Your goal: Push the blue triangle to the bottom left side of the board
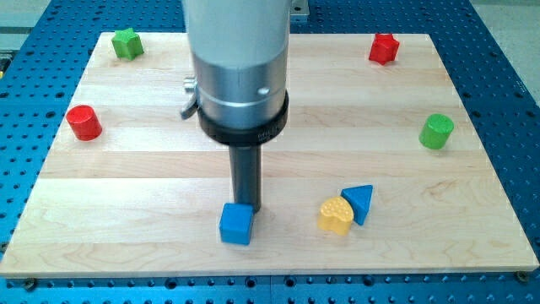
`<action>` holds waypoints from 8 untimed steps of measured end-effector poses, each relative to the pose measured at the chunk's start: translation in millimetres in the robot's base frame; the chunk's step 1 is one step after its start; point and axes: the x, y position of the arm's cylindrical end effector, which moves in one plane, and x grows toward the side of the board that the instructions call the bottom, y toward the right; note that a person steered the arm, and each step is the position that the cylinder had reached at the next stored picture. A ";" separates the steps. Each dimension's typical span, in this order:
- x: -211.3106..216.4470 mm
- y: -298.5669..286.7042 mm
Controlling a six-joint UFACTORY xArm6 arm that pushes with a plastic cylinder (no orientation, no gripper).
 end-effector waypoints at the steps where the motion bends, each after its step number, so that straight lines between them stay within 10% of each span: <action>1: -27.4 7.9; 8: -12.5 37.9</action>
